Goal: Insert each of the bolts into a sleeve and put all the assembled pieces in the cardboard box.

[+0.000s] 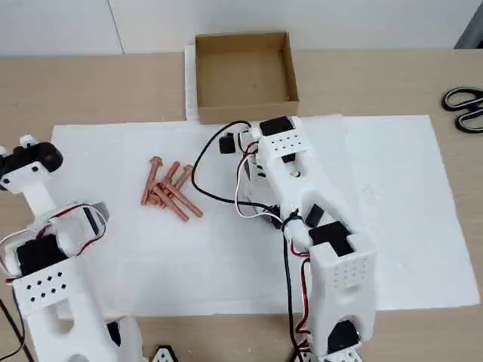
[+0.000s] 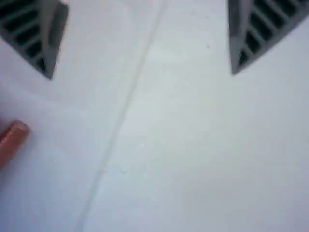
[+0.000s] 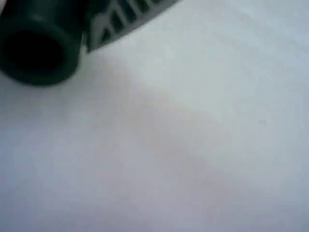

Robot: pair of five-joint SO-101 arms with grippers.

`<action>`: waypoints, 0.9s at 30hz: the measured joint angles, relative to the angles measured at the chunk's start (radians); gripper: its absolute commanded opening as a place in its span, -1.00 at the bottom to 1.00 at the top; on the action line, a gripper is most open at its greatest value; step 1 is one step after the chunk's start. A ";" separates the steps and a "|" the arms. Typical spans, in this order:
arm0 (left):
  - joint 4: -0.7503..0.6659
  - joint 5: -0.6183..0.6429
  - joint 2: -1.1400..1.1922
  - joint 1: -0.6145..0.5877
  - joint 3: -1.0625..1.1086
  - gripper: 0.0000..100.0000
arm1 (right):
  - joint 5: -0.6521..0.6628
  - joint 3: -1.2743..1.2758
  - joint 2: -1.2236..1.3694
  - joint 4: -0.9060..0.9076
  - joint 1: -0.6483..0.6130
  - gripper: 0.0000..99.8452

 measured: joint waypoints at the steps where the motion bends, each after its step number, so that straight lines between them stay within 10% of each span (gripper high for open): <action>1: 0.000 0.000 0.000 0.000 0.000 -0.55 | 0.000 0.000 0.003 0.000 0.000 -0.75; 27: 0.127 -0.160 0.051 0.143 -0.164 -0.55 | 0.043 -0.078 -0.044 0.069 0.011 -0.99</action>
